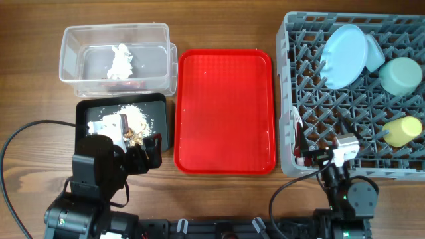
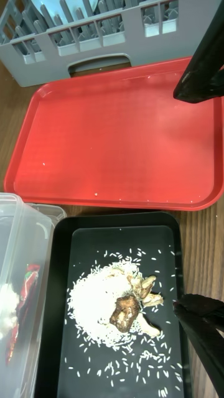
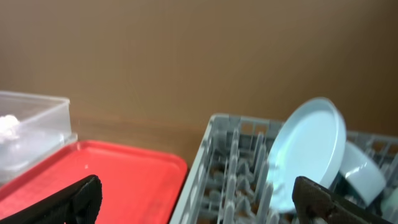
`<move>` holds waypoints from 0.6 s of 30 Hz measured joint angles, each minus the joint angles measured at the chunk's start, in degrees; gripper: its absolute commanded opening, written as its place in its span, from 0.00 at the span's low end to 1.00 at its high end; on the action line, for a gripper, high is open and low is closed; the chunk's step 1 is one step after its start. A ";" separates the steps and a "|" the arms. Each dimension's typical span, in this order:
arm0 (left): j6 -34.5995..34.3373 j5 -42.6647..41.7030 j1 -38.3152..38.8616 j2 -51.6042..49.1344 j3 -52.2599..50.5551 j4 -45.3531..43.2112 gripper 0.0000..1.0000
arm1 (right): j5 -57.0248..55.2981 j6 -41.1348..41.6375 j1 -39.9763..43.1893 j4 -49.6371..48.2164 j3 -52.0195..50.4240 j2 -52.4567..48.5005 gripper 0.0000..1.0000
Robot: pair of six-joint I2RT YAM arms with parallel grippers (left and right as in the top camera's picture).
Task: Sort waste into correct bins and load items into the dishwasher rack
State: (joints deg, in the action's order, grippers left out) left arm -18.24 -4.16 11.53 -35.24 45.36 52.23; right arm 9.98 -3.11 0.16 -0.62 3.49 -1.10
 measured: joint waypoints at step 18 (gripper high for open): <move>0.00 0.00 0.00 0.00 0.00 0.02 1.00 | -0.70 2.01 0.00 0.55 -3.13 0.02 1.00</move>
State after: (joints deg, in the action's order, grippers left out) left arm -18.24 -4.16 11.53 -35.24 45.36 52.25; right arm 9.28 -1.10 0.16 -0.08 0.36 -1.08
